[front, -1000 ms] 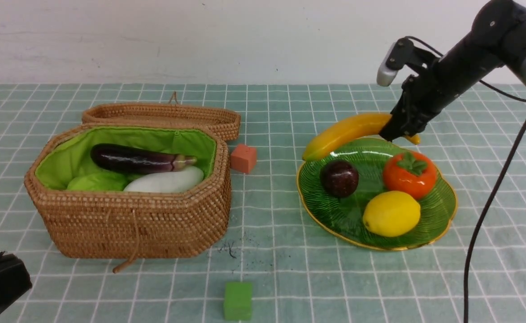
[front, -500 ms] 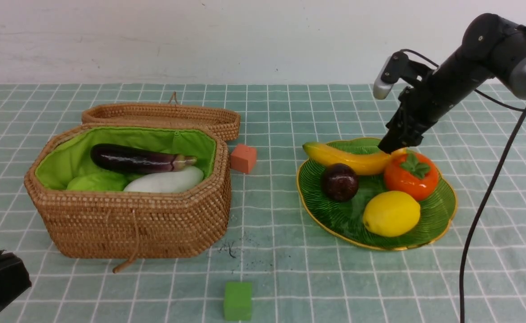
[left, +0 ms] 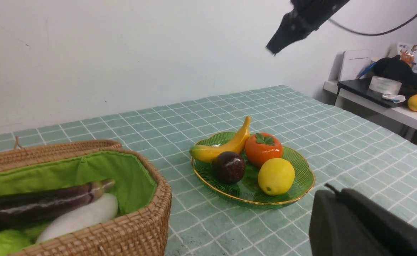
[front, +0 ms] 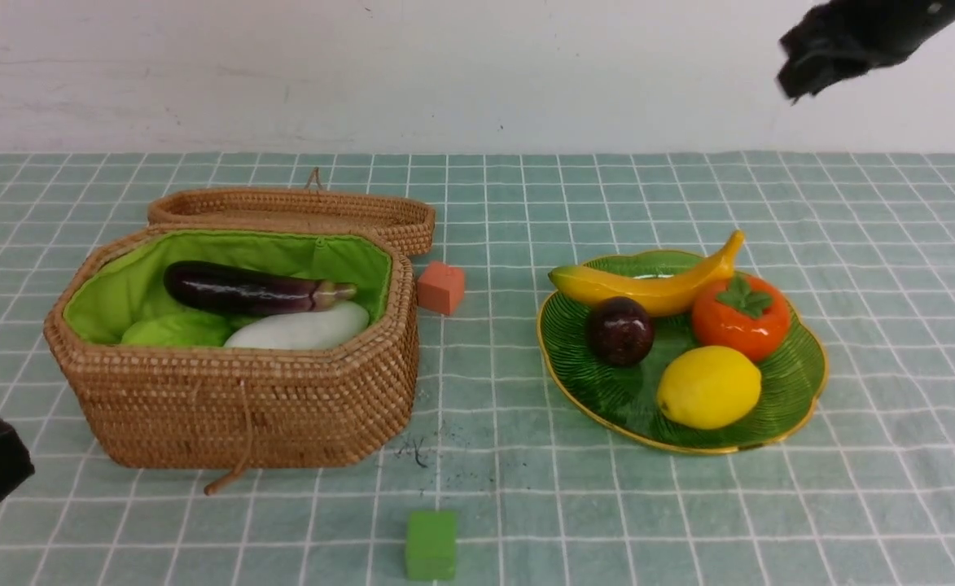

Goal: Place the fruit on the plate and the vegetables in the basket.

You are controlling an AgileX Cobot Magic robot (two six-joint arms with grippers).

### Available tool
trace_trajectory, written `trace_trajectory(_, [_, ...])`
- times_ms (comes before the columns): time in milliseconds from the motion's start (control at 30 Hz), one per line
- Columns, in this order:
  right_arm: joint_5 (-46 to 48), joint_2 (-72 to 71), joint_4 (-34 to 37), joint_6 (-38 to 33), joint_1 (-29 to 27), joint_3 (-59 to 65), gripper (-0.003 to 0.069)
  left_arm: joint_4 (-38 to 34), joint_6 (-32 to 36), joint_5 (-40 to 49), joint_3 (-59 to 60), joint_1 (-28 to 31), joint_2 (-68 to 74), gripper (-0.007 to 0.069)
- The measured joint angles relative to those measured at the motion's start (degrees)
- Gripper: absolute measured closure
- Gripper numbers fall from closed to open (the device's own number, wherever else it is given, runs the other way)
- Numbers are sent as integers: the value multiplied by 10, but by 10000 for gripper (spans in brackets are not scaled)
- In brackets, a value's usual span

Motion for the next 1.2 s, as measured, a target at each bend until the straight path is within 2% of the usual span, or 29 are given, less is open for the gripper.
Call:
trace_trajectory(33, [0, -59, -45, 61, 0, 46, 612, 10, 0, 1, 0, 0, 0, 631])
trace_trajectory(67, [0, -66, -50, 67, 0, 53, 628, 12, 0, 1, 0, 0, 0, 631])
trace_trajectory(100, [0, -138, -80, 99, 0, 126, 666, 14, 0, 7, 0, 0, 0, 631])
trace_trajectory(167, [0, -207, -93, 111, 0, 206, 674, 16, 0, 12, 2, 0, 0, 631])
trace_trajectory(267, [1, -362, -96, 127, 0, 389, 671, 16, -13, 12, 23, 0, 0, 631])
trace_trajectory(433, [-5, -527, -98, 151, 0, 572, 666, 15, -41, 6, 44, 0, 0, 631])
trace_trajectory(500, [-19, -654, -103, 166, 0, 693, 666, 13, -53, 2, 51, 0, 0, 631])
trace_trajectory(700, [-68, -817, -111, 177, 0, 822, 666, 12, -58, 13, 52, 0, 0, 627])
trace_trajectory(900, [-213, -975, -114, 198, 0, 937, 655, 12, -58, 26, 52, 0, 0, 624])
trace_trajectory(1067, [-292, -1043, -125, 208, 0, 1015, 635, 12, -58, 28, 52, 0, 0, 620])
trace_trajectory(1200, [-302, -1049, -135, 211, 0, 1074, 616, 11, -58, 28, 52, 0, 0, 617])
